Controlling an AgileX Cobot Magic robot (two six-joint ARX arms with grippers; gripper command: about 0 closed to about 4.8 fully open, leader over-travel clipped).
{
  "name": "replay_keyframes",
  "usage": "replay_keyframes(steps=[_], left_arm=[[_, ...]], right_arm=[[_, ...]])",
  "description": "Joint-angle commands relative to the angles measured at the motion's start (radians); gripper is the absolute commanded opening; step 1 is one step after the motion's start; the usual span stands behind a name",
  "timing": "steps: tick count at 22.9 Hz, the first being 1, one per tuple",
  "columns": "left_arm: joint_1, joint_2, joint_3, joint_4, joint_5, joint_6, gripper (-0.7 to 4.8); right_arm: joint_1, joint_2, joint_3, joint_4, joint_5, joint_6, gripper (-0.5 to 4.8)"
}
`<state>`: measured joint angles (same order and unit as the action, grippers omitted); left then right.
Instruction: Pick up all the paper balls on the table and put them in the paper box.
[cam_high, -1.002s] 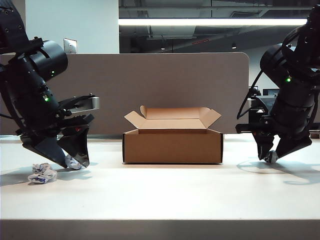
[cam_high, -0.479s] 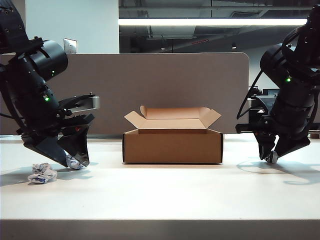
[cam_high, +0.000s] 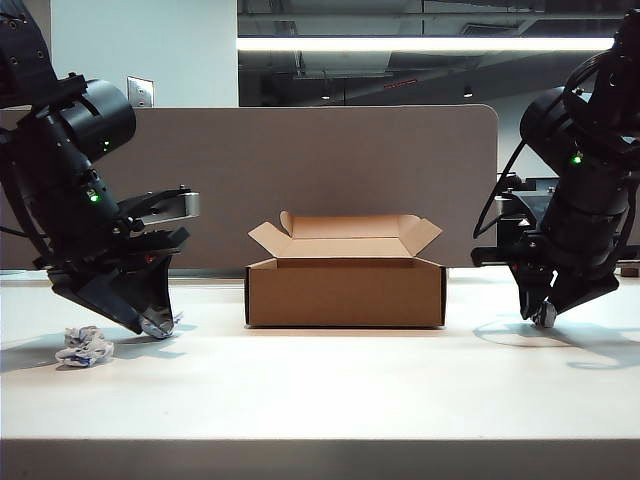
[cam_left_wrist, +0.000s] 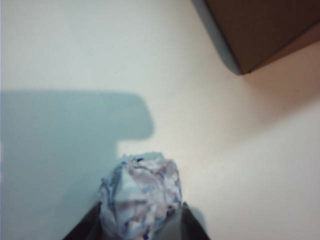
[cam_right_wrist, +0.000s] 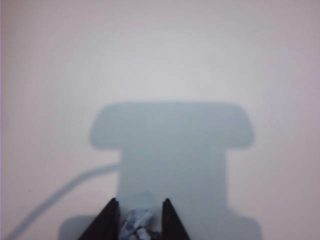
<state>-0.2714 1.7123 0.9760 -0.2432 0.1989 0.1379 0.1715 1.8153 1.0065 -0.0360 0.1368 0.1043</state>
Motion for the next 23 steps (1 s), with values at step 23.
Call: replay_keyframes(steps=[23], left_arm=[[0.000, -0.003, 0.008, 0.022, 0.008, 0.000, 1.84]], right_arm=[[0.000, -0.005, 0.008, 0.011, 0.000, -0.004, 1.02]])
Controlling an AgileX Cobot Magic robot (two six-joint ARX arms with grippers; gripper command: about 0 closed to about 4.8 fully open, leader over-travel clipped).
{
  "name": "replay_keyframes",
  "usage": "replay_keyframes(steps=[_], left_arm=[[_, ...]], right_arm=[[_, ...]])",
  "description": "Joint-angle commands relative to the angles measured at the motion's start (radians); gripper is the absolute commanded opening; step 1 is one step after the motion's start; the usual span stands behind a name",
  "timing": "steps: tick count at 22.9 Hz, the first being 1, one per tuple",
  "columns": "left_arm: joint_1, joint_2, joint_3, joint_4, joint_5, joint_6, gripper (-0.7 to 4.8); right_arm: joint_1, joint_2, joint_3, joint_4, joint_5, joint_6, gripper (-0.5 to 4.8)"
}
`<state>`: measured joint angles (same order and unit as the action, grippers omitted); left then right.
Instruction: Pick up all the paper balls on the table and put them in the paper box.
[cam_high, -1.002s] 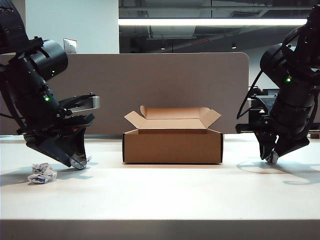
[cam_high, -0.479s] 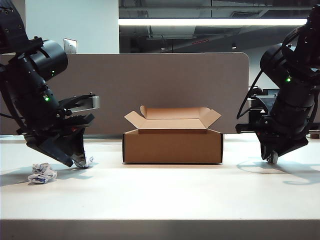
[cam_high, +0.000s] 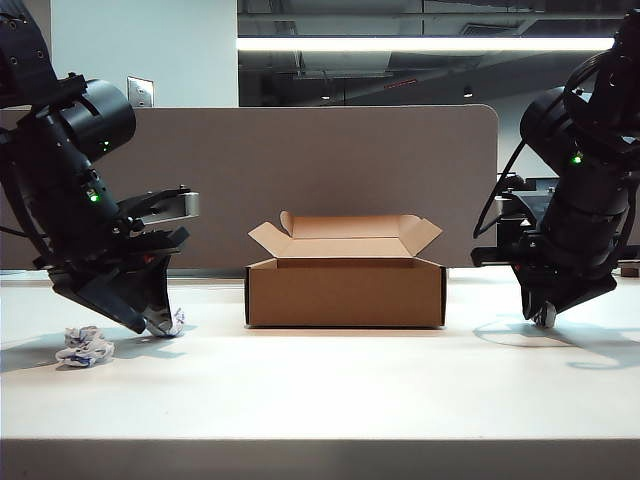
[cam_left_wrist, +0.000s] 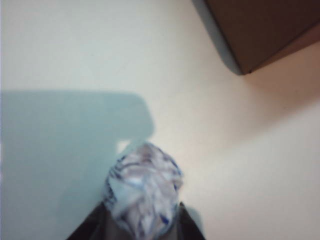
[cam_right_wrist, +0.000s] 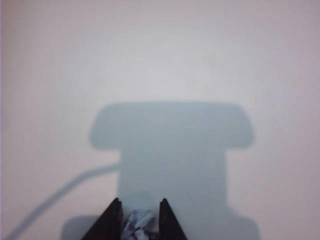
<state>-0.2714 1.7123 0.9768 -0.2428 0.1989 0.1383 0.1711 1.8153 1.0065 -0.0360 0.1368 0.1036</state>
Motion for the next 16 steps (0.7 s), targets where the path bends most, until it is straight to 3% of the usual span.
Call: replay_keyframes(steps=[1, 3, 4, 16], left_arm=[[0.000, -0.003, 0.007, 0.025, 0.008, -0.001, 1.84], [0.000, -0.003, 0.007, 0.048, 0.050, -0.019, 2.10], [0.000, -0.003, 0.007, 0.067, 0.060, -0.021, 2.56], [0.001, -0.002, 0.012, 0.087, 0.035, -0.022, 2.63]], right_arm=[[0.001, -0.005, 0.008, 0.011, 0.000, -0.003, 1.02], [0.001, -0.005, 0.008, 0.011, 0.000, -0.005, 1.02], [0.001, -0.005, 0.008, 0.011, 0.000, -0.008, 1.02], [0.001, -0.005, 0.008, 0.010, 0.000, -0.008, 1.02]])
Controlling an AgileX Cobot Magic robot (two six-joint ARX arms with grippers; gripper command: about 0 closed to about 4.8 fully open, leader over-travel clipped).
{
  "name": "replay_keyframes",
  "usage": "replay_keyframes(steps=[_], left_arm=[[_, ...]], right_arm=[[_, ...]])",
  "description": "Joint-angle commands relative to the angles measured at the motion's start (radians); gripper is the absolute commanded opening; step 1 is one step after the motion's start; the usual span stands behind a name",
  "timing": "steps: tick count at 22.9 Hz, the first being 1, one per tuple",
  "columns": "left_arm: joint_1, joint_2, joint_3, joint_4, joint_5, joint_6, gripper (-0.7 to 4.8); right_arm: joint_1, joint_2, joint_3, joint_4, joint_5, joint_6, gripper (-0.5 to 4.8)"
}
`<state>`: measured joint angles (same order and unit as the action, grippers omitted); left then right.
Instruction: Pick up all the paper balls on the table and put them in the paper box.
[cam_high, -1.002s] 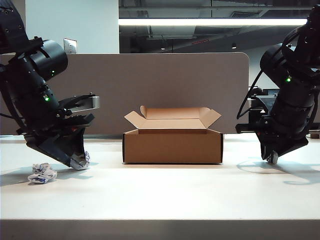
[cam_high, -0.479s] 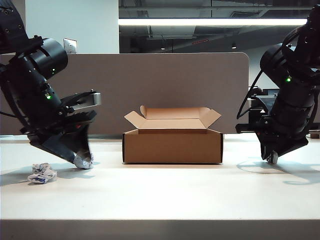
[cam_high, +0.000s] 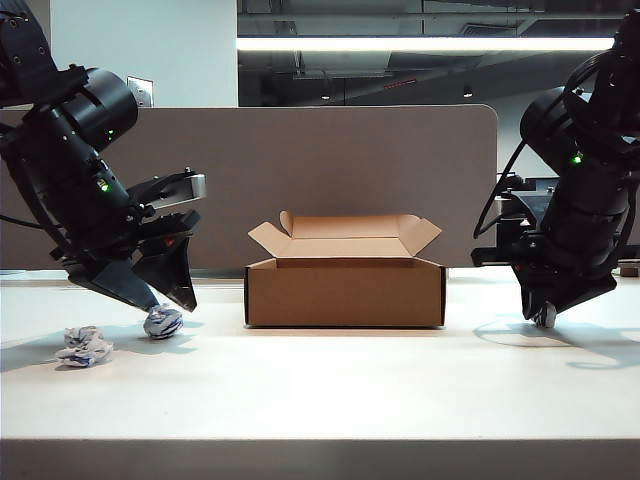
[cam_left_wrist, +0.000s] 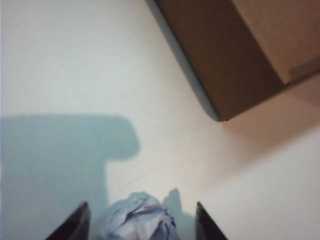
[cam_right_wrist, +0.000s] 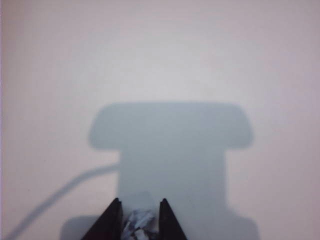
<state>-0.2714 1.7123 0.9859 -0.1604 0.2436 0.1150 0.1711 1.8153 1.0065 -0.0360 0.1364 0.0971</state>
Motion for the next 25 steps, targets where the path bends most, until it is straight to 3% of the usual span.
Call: replay_keyframes(steps=[1, 25], left_arm=[[0.000, -0.002, 0.003, 0.005, -0.022, 0.001, 2.74], [0.000, 0.064, 0.008, -0.068, -0.045, 0.003, 2.66]], right_arm=[[0.001, -0.005, 0.008, 0.010, 0.000, -0.001, 1.02], [0.001, -0.005, 0.008, 0.002, 0.001, -0.023, 1.02]])
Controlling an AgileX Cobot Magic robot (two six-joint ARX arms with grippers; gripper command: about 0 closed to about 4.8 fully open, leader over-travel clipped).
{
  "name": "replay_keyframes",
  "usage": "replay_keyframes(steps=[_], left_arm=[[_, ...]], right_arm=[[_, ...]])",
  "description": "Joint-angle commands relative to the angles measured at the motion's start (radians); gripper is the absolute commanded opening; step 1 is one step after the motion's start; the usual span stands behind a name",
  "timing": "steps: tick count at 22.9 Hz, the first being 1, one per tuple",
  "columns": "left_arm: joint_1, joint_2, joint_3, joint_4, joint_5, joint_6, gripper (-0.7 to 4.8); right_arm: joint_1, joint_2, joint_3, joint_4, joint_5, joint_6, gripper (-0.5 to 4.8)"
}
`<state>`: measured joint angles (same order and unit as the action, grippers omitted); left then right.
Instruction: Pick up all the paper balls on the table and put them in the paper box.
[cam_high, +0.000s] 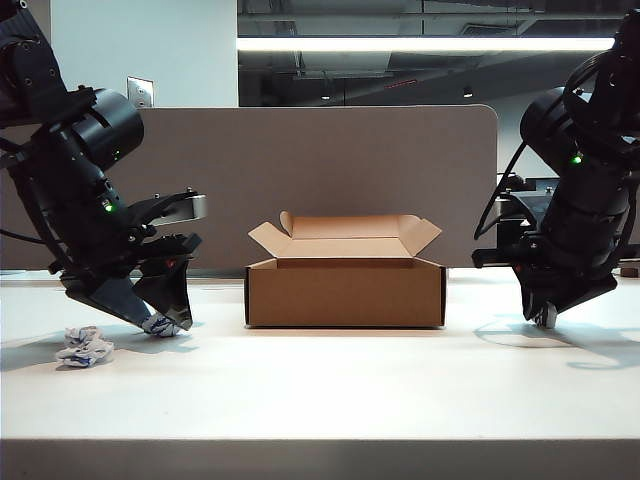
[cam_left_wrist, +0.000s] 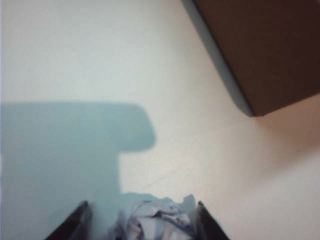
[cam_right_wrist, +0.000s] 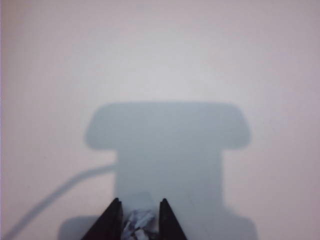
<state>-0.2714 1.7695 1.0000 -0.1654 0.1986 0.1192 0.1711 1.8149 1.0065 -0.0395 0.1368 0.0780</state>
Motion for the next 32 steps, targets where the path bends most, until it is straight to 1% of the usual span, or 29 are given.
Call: replay_keyframes(steps=[1, 2, 3, 5, 7, 8, 11, 13, 15, 20, 22, 23, 28, 32], left_arm=[[0.000, 0.006, -0.006, -0.063, 0.000, -0.001, 2.64], [0.000, 0.006, -0.006, -0.064, 0.000, -0.001, 2.62], [0.000, 0.006, -0.006, -0.066, 0.000, -0.001, 2.43], [0.000, 0.006, -0.006, -0.073, 0.002, 0.000, 1.86], [0.000, 0.006, -0.006, -0.080, 0.007, 0.000, 1.53], [0.000, 0.006, -0.006, -0.084, 0.007, 0.000, 1.46], [0.000, 0.006, -0.006, -0.084, 0.007, 0.000, 1.46], [0.000, 0.006, -0.005, -0.082, 0.008, -0.001, 1.46], [-0.005, 0.006, -0.001, -0.081, 0.007, -0.002, 1.46], [-0.019, 0.006, 0.079, -0.124, 0.008, -0.004, 1.24], [-0.024, 0.006, 0.115, -0.141, 0.008, -0.004, 1.24], [-0.024, 0.006, 0.130, -0.145, 0.008, -0.004, 1.24], [-0.027, 0.005, 0.201, -0.170, 0.011, -0.014, 1.23], [-0.028, 0.005, 0.272, -0.193, 0.071, -0.032, 1.23]], right_arm=[[0.001, -0.005, 0.008, 0.006, 0.001, -0.003, 1.02], [0.001, -0.005, 0.008, 0.006, 0.001, -0.003, 1.02], [0.001, -0.005, 0.008, 0.006, 0.001, -0.003, 1.02], [0.001, -0.005, 0.008, 0.006, 0.001, -0.003, 1.02], [0.001, -0.005, 0.008, 0.006, 0.001, -0.003, 1.02], [0.001, -0.005, 0.008, 0.006, 0.001, -0.003, 1.02], [0.001, -0.005, 0.008, 0.006, 0.001, -0.003, 1.01], [0.001, -0.005, 0.008, 0.006, 0.000, -0.003, 0.85], [0.001, -0.005, 0.008, 0.007, 0.000, -0.003, 0.84], [0.001, -0.005, 0.008, 0.007, 0.001, -0.003, 0.71], [0.001, -0.005, 0.008, 0.007, 0.001, -0.003, 0.68], [0.001, -0.005, 0.008, 0.007, 0.001, -0.003, 0.51], [0.001, -0.006, 0.009, 0.009, 0.001, -0.003, 0.49], [0.001, -0.028, 0.018, 0.013, 0.000, -0.003, 0.49]])
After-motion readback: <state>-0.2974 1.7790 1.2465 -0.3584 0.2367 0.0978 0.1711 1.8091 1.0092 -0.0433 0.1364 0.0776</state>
